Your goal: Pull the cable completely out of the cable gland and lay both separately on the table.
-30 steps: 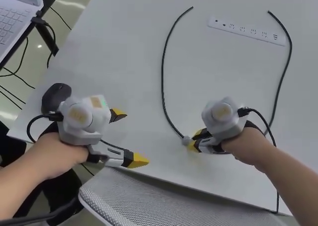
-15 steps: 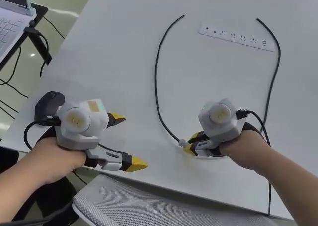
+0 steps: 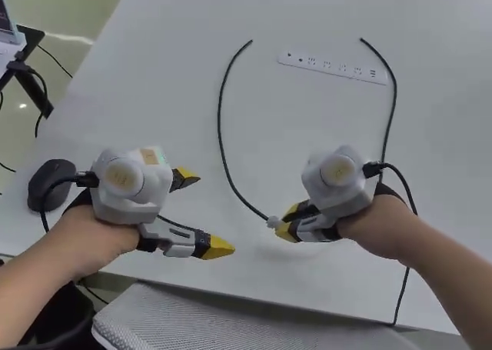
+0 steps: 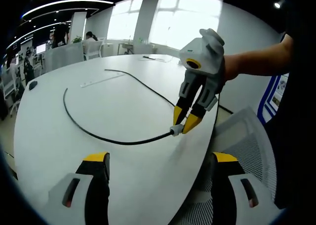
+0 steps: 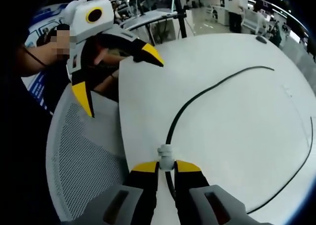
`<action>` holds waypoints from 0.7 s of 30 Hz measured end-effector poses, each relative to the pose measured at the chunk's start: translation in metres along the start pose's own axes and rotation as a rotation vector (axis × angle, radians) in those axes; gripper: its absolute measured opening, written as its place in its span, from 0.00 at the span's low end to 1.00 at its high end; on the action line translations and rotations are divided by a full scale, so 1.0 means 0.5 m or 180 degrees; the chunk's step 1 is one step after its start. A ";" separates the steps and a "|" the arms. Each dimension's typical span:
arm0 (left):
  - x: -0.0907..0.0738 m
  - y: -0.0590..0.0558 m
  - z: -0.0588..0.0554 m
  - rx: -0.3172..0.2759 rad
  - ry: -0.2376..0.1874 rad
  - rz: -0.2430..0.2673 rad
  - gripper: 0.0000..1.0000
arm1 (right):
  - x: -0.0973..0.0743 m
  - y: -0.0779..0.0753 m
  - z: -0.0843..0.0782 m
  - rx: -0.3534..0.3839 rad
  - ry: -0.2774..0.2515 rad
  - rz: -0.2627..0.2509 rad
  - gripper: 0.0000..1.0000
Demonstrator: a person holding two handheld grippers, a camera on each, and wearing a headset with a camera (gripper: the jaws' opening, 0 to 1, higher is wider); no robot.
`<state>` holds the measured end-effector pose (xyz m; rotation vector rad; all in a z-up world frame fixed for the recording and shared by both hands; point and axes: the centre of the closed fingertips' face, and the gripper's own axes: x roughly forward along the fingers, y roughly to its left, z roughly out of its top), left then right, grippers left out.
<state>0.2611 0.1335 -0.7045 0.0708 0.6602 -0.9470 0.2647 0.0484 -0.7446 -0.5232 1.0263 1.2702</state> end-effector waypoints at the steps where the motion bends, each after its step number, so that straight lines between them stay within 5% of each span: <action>1: 0.003 -0.005 0.004 -0.0001 -0.0005 -0.0015 0.84 | -0.006 0.002 0.001 -0.0009 -0.0006 0.0000 0.06; 13: 0.038 -0.057 0.055 0.0152 -0.0086 -0.0233 0.82 | -0.077 0.030 0.008 -0.0300 -0.0006 0.0008 0.06; 21: 0.061 -0.095 0.056 0.0416 -0.0044 -0.0444 0.75 | -0.088 0.056 0.018 -0.0642 0.0054 0.0099 0.06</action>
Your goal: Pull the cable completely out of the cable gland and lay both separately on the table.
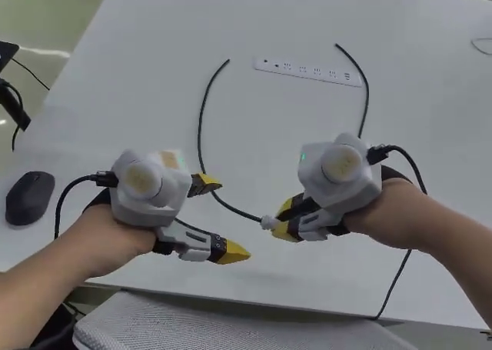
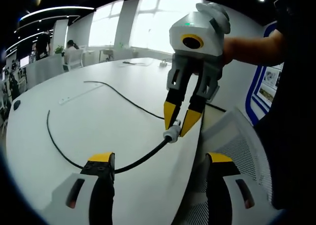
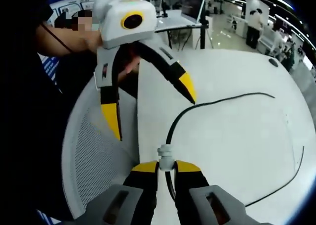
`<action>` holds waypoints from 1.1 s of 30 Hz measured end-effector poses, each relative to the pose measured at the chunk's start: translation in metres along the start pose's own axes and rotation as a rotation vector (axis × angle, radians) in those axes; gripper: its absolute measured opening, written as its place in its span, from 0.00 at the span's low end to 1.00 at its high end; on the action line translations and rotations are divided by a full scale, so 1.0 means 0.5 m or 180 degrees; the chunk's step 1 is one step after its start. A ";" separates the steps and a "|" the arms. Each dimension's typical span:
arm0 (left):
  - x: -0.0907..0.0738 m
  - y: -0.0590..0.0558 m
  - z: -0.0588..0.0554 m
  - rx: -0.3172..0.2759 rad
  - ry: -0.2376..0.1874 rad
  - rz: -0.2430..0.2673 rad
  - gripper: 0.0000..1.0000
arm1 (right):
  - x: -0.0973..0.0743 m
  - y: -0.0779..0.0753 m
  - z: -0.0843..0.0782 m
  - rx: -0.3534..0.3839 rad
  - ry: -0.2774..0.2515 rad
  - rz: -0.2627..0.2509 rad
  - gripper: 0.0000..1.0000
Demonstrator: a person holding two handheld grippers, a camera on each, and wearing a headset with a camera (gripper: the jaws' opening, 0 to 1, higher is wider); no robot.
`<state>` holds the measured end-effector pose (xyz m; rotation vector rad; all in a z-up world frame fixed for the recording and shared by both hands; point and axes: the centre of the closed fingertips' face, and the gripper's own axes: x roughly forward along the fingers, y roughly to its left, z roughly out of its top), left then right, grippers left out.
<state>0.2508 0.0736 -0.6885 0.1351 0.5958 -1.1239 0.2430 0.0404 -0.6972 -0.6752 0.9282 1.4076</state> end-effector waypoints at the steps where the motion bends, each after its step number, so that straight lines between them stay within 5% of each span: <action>1: 0.002 -0.002 -0.001 0.0007 0.0021 -0.0017 0.74 | -0.001 0.002 0.001 -0.0035 0.0005 0.0004 0.06; 10: 0.018 -0.014 0.004 0.0071 0.0011 -0.0175 0.65 | -0.009 0.012 0.007 -0.0339 0.0011 0.0043 0.06; 15: 0.022 -0.022 0.016 0.0038 -0.0082 -0.0232 0.62 | -0.020 0.023 0.027 -0.0497 -0.0092 0.0030 0.06; 21: 0.020 -0.029 0.035 -0.0008 -0.0196 -0.0280 0.55 | -0.023 0.036 0.030 -0.0724 -0.0019 -0.0005 0.06; 33: 0.021 -0.042 0.033 0.0054 -0.0173 -0.0414 0.34 | -0.023 0.033 0.032 -0.0799 -0.0042 0.0019 0.06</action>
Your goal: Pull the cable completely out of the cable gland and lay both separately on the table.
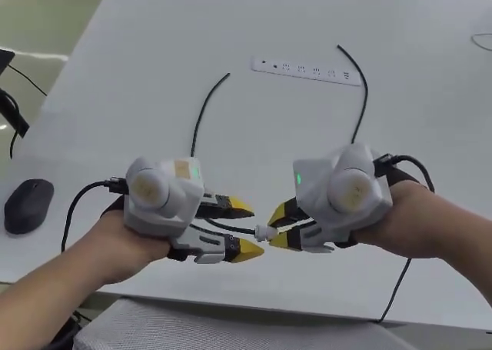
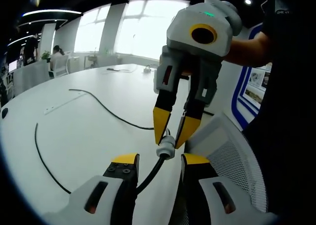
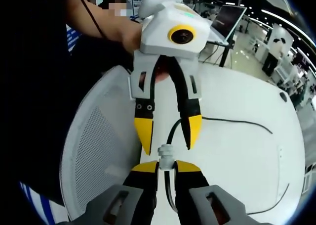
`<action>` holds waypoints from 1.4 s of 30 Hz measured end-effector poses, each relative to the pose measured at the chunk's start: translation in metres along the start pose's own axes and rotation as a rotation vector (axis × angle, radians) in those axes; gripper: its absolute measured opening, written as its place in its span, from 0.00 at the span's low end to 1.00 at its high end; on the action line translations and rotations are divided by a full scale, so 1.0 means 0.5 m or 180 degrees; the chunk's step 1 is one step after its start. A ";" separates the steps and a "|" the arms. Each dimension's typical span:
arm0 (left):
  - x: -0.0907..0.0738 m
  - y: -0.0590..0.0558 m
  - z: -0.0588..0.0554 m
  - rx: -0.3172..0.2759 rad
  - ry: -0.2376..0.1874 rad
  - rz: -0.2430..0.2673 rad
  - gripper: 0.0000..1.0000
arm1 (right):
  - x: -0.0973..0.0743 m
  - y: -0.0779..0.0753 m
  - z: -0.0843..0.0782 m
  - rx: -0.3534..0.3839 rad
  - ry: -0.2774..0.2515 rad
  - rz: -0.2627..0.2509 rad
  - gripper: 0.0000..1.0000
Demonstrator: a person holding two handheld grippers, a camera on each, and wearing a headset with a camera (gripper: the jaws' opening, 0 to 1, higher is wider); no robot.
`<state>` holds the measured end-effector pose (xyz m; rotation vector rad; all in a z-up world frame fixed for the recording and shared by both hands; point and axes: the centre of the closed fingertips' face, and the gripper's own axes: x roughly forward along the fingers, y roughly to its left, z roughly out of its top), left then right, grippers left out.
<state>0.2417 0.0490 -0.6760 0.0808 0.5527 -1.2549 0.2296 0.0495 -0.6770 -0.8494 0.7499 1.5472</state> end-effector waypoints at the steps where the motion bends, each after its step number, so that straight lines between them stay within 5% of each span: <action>1: 0.001 -0.001 0.000 0.0007 0.0003 -0.0009 0.33 | 0.000 0.000 -0.001 -0.0013 0.0006 0.0002 0.06; 14: 0.008 -0.010 -0.001 -0.0004 0.0032 -0.0095 0.19 | 0.001 0.001 -0.001 -0.0154 -0.0008 0.0004 0.07; 32: 0.013 -0.013 -0.008 0.0092 0.0105 -0.0071 0.15 | 0.011 0.003 -0.008 -0.0276 -0.0114 -0.0039 0.08; 37: 0.016 -0.016 -0.009 0.0109 0.0128 -0.0090 0.15 | 0.010 0.005 -0.011 -0.0163 -0.0215 -0.0039 0.08; 42: 0.017 -0.022 -0.002 0.0139 0.0102 -0.0116 0.15 | -0.004 0.005 -0.003 0.0292 -0.0538 0.0114 0.15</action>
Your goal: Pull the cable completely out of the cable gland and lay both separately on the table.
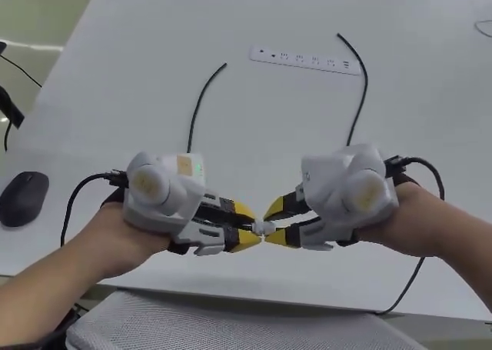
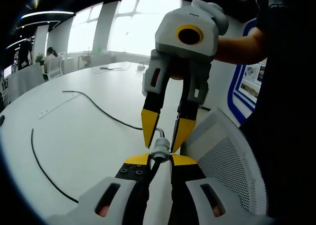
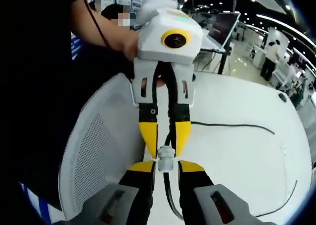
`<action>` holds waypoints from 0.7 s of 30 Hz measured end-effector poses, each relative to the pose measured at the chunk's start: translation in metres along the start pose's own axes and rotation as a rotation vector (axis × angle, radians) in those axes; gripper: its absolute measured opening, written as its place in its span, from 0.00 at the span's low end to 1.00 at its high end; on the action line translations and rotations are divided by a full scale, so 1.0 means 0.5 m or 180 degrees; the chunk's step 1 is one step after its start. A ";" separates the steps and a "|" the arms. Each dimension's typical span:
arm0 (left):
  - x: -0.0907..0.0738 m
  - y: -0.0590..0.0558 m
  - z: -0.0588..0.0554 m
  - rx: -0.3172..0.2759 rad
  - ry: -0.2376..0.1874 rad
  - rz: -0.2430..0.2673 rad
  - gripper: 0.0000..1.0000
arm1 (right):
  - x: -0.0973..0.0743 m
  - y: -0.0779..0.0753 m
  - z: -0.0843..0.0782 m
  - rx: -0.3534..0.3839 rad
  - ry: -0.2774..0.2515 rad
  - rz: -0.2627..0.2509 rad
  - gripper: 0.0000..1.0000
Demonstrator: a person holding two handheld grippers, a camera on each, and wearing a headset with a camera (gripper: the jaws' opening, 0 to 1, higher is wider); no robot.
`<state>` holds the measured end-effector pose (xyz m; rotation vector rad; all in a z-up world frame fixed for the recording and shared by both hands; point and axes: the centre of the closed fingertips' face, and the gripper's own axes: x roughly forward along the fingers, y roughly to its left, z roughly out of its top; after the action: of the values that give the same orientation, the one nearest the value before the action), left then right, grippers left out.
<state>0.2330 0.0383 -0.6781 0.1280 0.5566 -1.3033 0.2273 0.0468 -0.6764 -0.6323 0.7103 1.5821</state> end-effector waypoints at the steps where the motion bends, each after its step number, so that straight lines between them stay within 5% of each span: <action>1: 0.000 0.000 0.000 0.0012 0.0008 0.0007 0.15 | -0.003 -0.002 0.000 0.0102 -0.0051 0.0016 0.16; 6: -0.003 0.003 0.003 0.0070 0.0010 0.0029 0.15 | -0.025 -0.014 0.009 0.0905 -0.0538 0.0258 0.16; 7: -0.003 0.002 0.004 0.0098 0.0014 0.0032 0.15 | -0.028 -0.014 0.007 0.1211 -0.0625 0.0392 0.16; 11: -0.005 0.004 0.010 0.0154 0.0005 0.0055 0.15 | -0.037 -0.006 0.006 0.1736 -0.0945 0.0824 0.14; 21: -0.006 -0.002 0.016 0.0247 0.0015 0.0061 0.15 | -0.031 -0.002 0.007 0.2000 -0.1202 0.1130 0.14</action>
<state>0.2339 0.0375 -0.6693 0.2001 0.5078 -1.3066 0.2304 0.0394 -0.6624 0.2626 0.9996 1.6112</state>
